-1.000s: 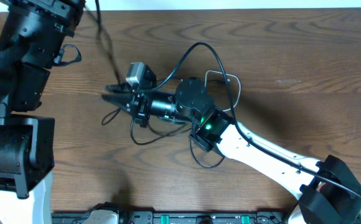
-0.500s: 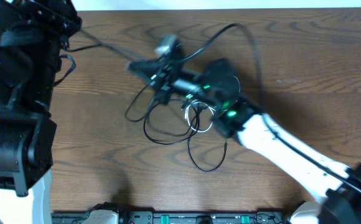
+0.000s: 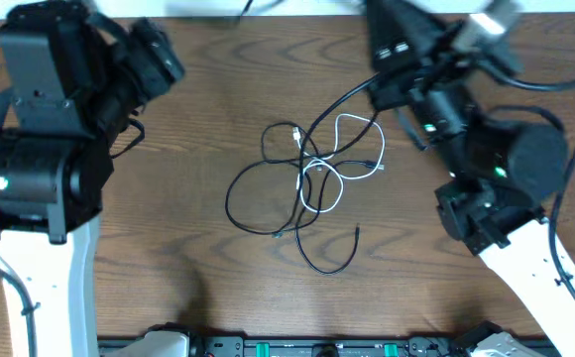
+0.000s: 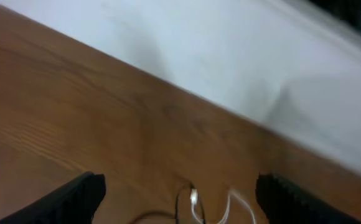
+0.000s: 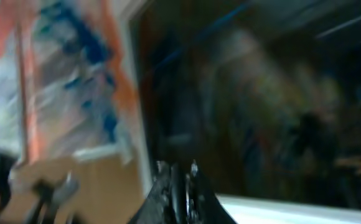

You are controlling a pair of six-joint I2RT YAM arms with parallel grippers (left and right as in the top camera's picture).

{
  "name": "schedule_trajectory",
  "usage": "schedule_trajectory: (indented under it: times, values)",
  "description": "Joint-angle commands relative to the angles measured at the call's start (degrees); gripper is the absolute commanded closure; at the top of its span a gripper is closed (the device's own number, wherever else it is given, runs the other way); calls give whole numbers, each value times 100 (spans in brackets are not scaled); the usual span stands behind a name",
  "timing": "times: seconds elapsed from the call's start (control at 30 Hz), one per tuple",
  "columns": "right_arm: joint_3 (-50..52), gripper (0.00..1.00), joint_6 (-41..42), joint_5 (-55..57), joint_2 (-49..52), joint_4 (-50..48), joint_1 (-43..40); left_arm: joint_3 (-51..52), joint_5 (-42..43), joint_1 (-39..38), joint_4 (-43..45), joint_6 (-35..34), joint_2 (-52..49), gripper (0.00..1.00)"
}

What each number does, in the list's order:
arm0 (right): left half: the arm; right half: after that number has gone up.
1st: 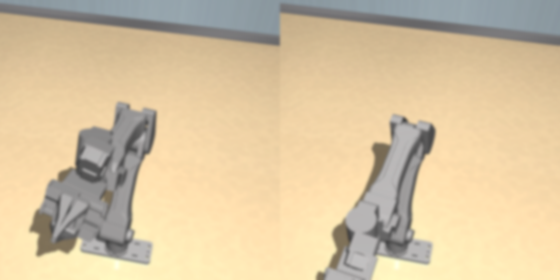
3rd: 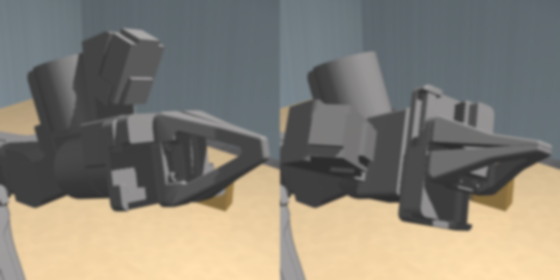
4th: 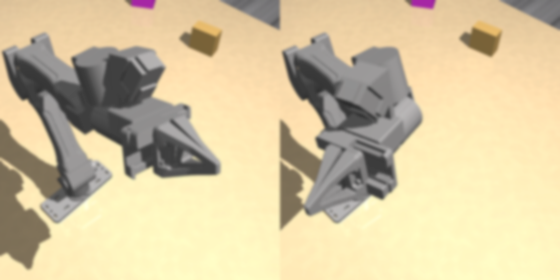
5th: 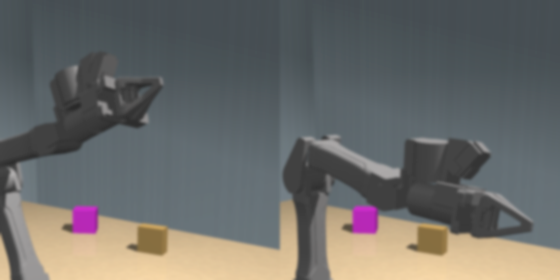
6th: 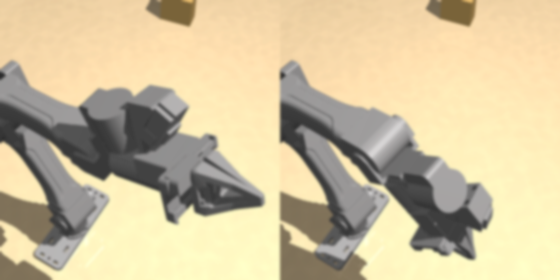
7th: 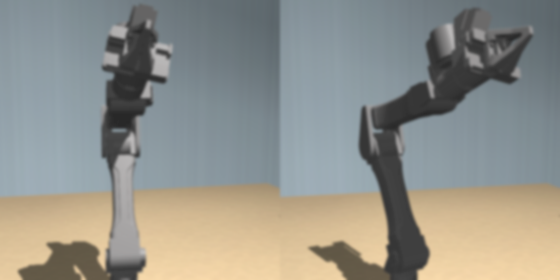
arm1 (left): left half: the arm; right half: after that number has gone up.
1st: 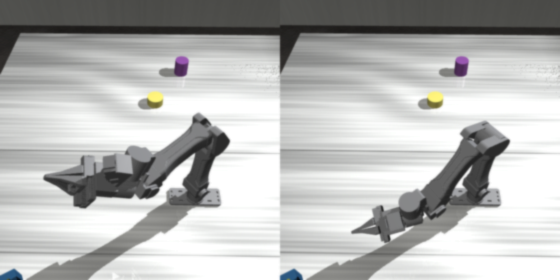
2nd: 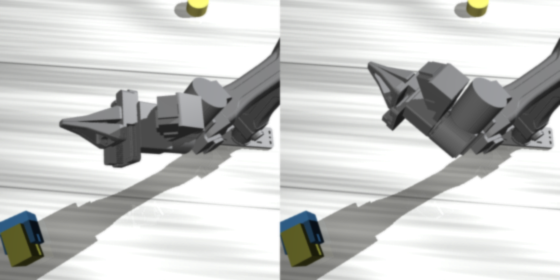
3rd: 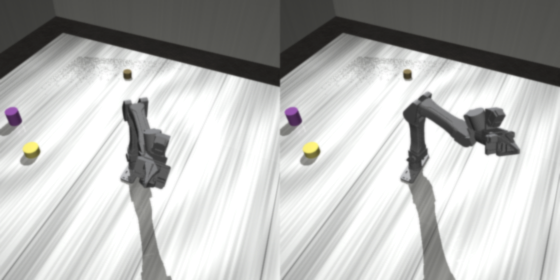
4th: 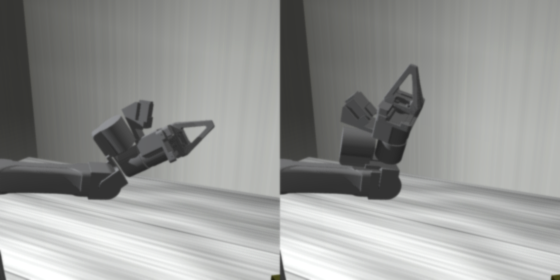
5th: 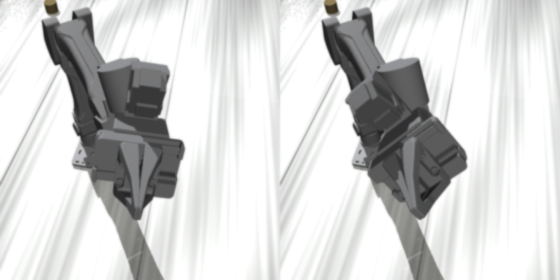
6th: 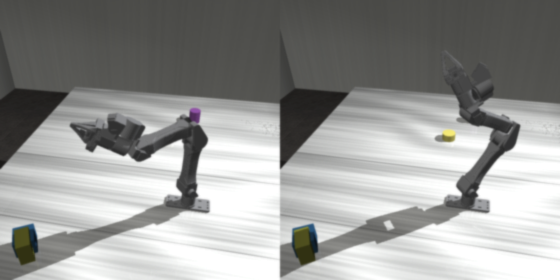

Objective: Untangle cables

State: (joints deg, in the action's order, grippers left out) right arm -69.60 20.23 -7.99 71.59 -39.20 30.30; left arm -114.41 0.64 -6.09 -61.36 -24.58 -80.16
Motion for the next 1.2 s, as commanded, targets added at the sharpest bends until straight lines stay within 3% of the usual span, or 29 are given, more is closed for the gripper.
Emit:
schedule_trajectory:
  times: [0.0, 0.23, 0.3, 0.43, 0.5, 0.7, 0.9, 1.17]
  values:
    - [-111, 99, 98, 1156, -83, -249, -26, -20, 1853, 7, -136, 1443, -162, 8]
    - [-280, 99, 149, 1849, -83, -155, -26, -20, 4774, -44, -446, 3355, -426, 7]
    - [-280, 99, 391, 2020, -76, 39, -26, -20, 5206, -94, -487, 3818, -452, 7]
    - [-280, 99, 1080, 2861, -76, 343, -28, -20, 5272, -339, -468, 4562, -529, 7]
    - [-280, 99, 1207, 2931, -76, 258, -28, -20, 5270, -463, -358, 4601, -590, 7]
    - [-280, 99, 1252, 2907, -76, 184, -26, -20, 5272, -966, -205, 4706, -826, 7]
    - [-280, 99, 1180, 3530, -76, 831, -42, -20, 5268, -1381, -175, 5359, -905, 7]
    - [-280, 99, 1237, 3759, -76, 1611, -72, -20, 5270, -1469, -138, 5348, -1012, 7]
